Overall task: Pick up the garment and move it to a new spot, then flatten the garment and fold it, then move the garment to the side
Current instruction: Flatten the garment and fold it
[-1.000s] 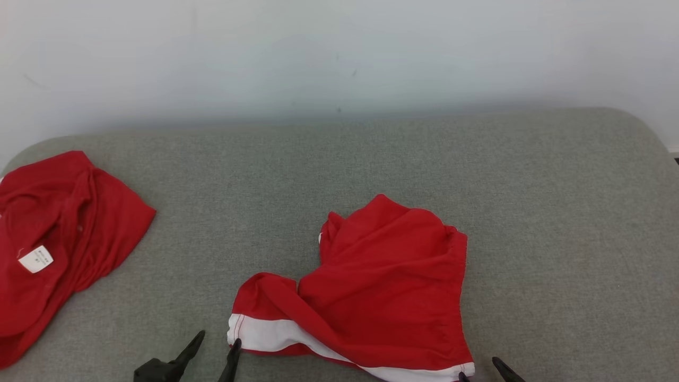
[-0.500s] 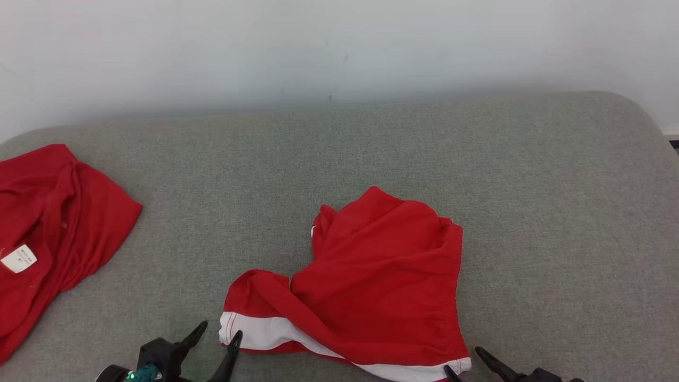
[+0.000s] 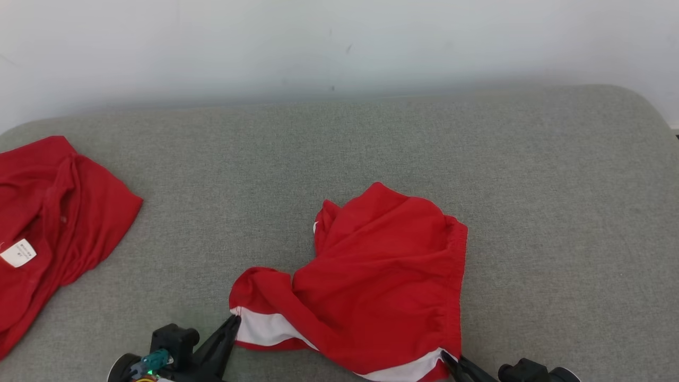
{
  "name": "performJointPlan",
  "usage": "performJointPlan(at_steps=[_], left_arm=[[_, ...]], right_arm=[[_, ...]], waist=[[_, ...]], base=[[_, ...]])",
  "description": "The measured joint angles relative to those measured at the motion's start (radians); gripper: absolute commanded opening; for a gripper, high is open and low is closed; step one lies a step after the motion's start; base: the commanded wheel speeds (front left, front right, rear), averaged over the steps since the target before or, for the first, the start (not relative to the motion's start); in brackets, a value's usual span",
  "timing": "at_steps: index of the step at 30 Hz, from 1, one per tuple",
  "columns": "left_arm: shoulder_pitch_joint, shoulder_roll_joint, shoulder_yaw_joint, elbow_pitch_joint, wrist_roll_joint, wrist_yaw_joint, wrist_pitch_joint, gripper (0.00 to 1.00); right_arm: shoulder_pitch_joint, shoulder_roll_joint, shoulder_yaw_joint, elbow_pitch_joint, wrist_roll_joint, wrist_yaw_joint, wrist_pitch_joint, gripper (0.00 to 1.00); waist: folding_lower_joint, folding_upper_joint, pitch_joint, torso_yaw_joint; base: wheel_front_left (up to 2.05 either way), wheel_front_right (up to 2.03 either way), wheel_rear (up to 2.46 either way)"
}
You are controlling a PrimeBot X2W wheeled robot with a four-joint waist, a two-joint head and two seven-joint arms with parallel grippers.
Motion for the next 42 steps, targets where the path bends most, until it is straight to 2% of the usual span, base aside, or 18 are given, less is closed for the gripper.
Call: performJointPlan(at_steps=[4, 11, 16, 21, 26, 30, 35, 42], left_arm=[[0.017, -0.006, 0.053, -0.062, -0.002, 0.0, -0.001, 0.0], [0.078, 0.001, 0.171, -0.195, 0.066, 0.0, -0.001, 0.0], [0.015, 0.028, 0.193, -0.265, 0.083, 0.0, -0.001, 0.0], [-0.207, 0.09, 0.153, -0.321, 0.083, 0.0, 0.04, 0.0], [-0.49, 0.142, 0.15, -0.351, 0.029, 0.0, 0.105, 0.0], [-0.72, 0.17, 0.133, -0.318, -0.017, 0.0, 0.155, 0.0], [-0.991, 0.175, 0.111, -0.224, -0.079, 0.0, 0.187, 0.0], [-1.323, 0.162, 0.038, -0.085, -0.102, 0.0, 0.187, 0.0]], right_arm=[[0.005, -0.003, -0.001, -0.045, 0.005, 0.0, 0.0, 0.0], [0.021, -0.012, -0.027, -0.162, 0.024, 0.0, 0.0, 0.0], [-0.039, -0.021, -0.053, -0.225, 0.081, 0.0, 0.0, 0.0], [-0.218, -0.039, -0.072, -0.245, 0.142, 0.0, 0.002, 0.0], [-0.475, -0.016, -0.109, -0.227, 0.206, 0.0, 0.04, 0.0], [-0.709, 0.001, -0.135, -0.18, 0.281, 0.0, 0.106, 0.0], [-0.999, 0.01, -0.136, -0.092, 0.349, 0.0, 0.188, 0.0], [-1.351, 0.013, -0.136, 0.053, 0.403, 0.0, 0.247, 0.0]], waist=[[0.0, 0.0, -0.008, 0.006], [-0.0001, 0.0, -0.032, 0.013], [-0.0001, -0.0001, -0.042, 0.016], [-0.0001, 0.0, -0.017, 0.013], [-0.0001, 0.0, 0.045, 0.002], [0.0, 0.0001, 0.119, -0.009], [0.0002, 0.0001, 0.223, -0.022], [0.0003, 0.0002, 0.368, -0.036]], base=[[0.0, 0.0, 0.0], [0.0, 0.0, 0.0], [0.0, 0.0, 0.0], [0.0, 0.0, 0.0], [0.0, 0.0, 0.0], [0.0, 0.0, 0.0], [0.0, 0.0, 0.0], [0.0, 0.0, 0.0]])
